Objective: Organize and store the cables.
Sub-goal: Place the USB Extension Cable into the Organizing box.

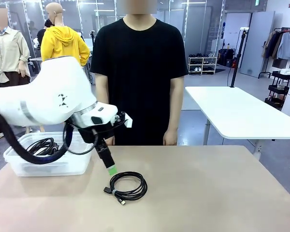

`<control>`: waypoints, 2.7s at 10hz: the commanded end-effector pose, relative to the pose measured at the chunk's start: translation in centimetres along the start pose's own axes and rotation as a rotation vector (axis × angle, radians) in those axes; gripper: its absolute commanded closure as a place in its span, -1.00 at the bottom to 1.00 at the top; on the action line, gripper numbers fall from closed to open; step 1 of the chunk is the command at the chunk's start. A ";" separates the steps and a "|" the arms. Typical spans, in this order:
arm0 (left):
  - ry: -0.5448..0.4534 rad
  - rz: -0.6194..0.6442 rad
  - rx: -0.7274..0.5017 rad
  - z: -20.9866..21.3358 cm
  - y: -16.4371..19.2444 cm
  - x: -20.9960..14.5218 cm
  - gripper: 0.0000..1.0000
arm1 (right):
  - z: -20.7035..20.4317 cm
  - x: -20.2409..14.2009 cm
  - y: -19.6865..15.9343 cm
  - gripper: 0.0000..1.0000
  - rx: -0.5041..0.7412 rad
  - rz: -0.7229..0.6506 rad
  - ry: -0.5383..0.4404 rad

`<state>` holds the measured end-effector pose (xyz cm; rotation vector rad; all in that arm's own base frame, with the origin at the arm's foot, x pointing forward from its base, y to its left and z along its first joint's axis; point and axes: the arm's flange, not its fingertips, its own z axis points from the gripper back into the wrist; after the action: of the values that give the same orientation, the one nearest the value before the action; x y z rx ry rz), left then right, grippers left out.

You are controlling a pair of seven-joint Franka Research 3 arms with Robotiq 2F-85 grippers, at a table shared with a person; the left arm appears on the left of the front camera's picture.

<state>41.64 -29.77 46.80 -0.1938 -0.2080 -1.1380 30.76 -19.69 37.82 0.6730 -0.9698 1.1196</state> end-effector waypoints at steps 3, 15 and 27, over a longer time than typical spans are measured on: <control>0.091 0.142 0.006 -0.9 0.6 3.3 -1.00 | -0.2 0.2 0.0 -1.00 -0.014 -0.016 -0.006; 0.054 1.350 0.186 -10.7 -0.2 -0.4 -1.00 | -0.2 0.2 0.0 -1.00 -0.014 -0.016 -0.006; 0.113 1.458 0.247 -15.9 3.6 0.5 0.38 | -0.2 0.2 0.0 -1.00 -0.014 -0.016 -0.006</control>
<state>45.86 -32.58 30.90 -0.0599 -0.0560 0.3371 30.75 -19.70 37.82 0.6724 -0.9701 1.1185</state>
